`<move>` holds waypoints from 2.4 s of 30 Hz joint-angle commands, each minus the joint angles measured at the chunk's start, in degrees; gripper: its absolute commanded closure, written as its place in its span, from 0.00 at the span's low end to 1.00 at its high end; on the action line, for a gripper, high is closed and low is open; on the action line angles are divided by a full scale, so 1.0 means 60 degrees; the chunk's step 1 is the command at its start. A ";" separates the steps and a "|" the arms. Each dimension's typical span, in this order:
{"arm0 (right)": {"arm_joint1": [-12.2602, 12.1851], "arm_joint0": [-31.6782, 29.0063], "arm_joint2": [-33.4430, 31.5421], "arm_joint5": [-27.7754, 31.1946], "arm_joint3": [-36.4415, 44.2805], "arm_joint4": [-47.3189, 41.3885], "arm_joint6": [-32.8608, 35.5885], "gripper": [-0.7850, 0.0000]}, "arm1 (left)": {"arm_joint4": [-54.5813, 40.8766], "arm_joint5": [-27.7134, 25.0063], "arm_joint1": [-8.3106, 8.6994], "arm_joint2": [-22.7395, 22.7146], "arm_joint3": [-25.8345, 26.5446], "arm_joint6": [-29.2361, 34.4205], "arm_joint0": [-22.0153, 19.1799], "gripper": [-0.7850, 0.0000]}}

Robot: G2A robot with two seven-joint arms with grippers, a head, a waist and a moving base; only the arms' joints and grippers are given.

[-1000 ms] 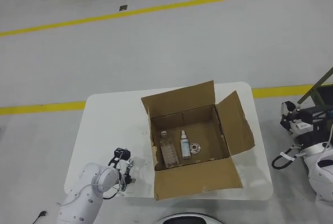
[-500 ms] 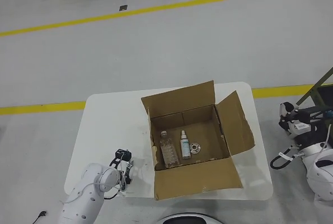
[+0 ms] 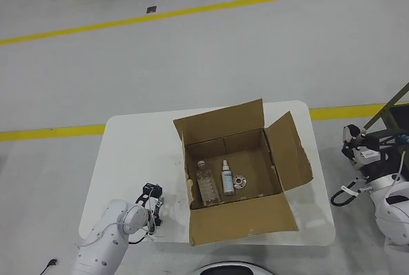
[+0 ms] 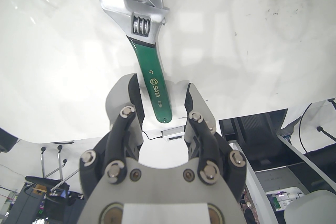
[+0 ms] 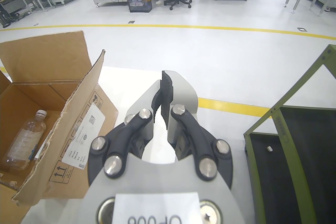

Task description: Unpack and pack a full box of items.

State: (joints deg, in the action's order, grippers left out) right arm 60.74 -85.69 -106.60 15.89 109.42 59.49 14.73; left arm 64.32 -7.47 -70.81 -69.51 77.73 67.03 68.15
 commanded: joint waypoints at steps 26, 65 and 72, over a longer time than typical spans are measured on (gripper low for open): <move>-0.0001 0.0176 0.0023 -0.0006 -0.0139 0.0036 -0.0006 1.00 | -0.0040 0.0258 0.0054 0.0215 -0.0136 -0.0021 -0.0209 1.00; 0.0063 0.0759 0.0764 -0.0350 -0.0338 -0.5820 0.3627 0.00 | -0.0365 0.1113 0.0506 -0.1654 0.3942 0.1449 0.0391 1.00; 0.0063 0.0759 0.0764 -0.0350 -0.0338 -0.5820 0.3627 0.00 | -0.0365 0.1113 0.0506 -0.1654 0.3942 0.1449 0.0391 1.00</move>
State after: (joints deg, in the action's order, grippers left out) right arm 61.12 -81.14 -102.02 13.78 107.39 24.56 36.49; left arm 62.13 -0.79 -67.77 -79.43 101.38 75.72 70.49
